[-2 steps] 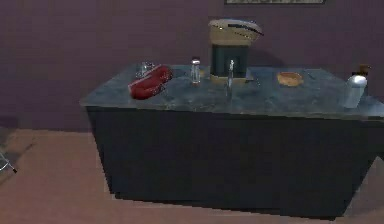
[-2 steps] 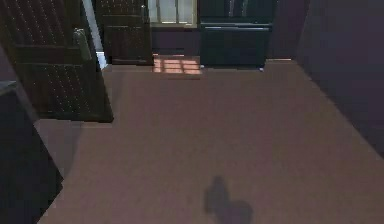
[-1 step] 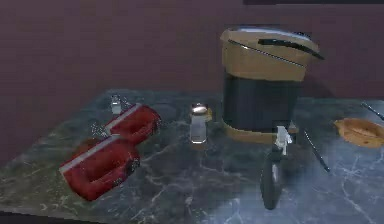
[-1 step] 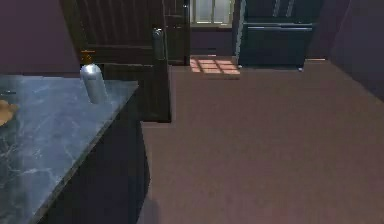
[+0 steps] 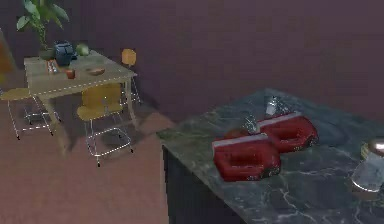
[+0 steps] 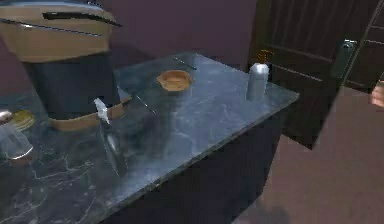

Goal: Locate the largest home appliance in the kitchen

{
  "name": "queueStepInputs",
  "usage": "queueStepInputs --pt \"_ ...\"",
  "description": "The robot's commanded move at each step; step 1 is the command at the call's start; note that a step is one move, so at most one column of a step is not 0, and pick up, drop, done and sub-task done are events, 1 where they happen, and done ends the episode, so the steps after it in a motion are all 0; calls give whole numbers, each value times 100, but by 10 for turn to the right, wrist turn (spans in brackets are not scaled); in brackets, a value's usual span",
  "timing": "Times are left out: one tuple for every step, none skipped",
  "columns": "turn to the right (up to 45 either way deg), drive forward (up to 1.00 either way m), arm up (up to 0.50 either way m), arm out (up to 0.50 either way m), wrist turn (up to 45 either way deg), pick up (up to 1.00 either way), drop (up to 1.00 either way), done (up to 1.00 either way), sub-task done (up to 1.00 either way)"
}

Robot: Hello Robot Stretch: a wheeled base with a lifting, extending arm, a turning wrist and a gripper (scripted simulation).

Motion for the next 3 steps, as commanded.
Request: queueStepInputs --pt "-450 0 0 0 0 0 0 0 0" --pt "-450 0 0 0 0 0 0 0 0" --pt "-390 0 0 0 0 0 0 0 0"
